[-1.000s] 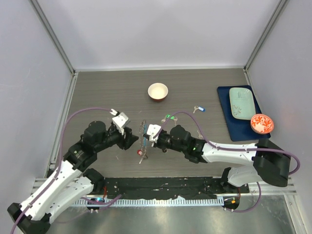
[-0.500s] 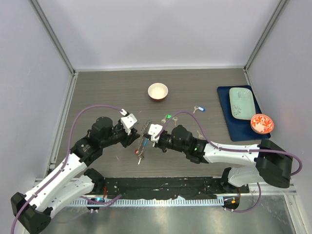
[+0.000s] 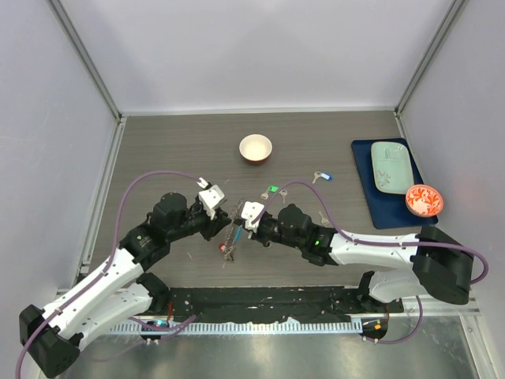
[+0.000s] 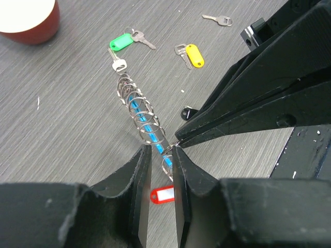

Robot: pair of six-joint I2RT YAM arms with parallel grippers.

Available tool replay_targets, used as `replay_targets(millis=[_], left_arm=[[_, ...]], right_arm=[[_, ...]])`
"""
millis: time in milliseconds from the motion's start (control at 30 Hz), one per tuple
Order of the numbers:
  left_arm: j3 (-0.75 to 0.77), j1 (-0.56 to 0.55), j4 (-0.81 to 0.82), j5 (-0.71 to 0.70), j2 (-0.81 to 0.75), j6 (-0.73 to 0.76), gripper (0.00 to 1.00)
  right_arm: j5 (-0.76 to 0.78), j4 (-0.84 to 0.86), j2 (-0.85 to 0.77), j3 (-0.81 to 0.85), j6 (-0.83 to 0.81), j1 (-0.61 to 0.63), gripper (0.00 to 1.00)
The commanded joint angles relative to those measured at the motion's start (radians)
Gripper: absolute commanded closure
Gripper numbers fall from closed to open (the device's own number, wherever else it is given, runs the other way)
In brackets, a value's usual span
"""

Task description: Put the keys on the keyring

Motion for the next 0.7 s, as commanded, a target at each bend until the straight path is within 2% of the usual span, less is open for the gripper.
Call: replay_targets(millis=[0,133,233,300,367,467,667], left_arm=[[-0.006,-0.01,0.072,-0.025,0.009,-0.017,0.75],[-0.011,-0.012,0.072,-0.018,0.008,-0.019,0.75],[-0.023,-0.012,0.063,-0.019,-0.021,-0.011,0.66],[-0.031,-0.012,0.061,-0.018,-0.061,0.004,0.57],[-0.047,-0.01,0.06,-0.021,-0.086,0.018,0.53],[-0.066,-0.01,0.054,-0.06,-0.117,0.004,0.55],[-0.126,-0.013,0.139,-0.123,-0.166,-0.132,0.62]], right_arm=[[-0.016,0.129,-0.038,0.017,0.021,0.006,0.99],[-0.013,0.131,-0.04,0.013,0.023,0.006,0.99],[-0.005,0.133,-0.04,0.012,0.026,0.006,0.99],[0.0,0.133,-0.041,0.012,0.029,0.006,0.99],[0.003,0.134,-0.044,0.012,0.03,0.006,0.99],[0.012,0.137,-0.047,0.01,0.04,0.006,0.99],[0.036,0.146,-0.038,0.01,0.081,0.006,0.99]])
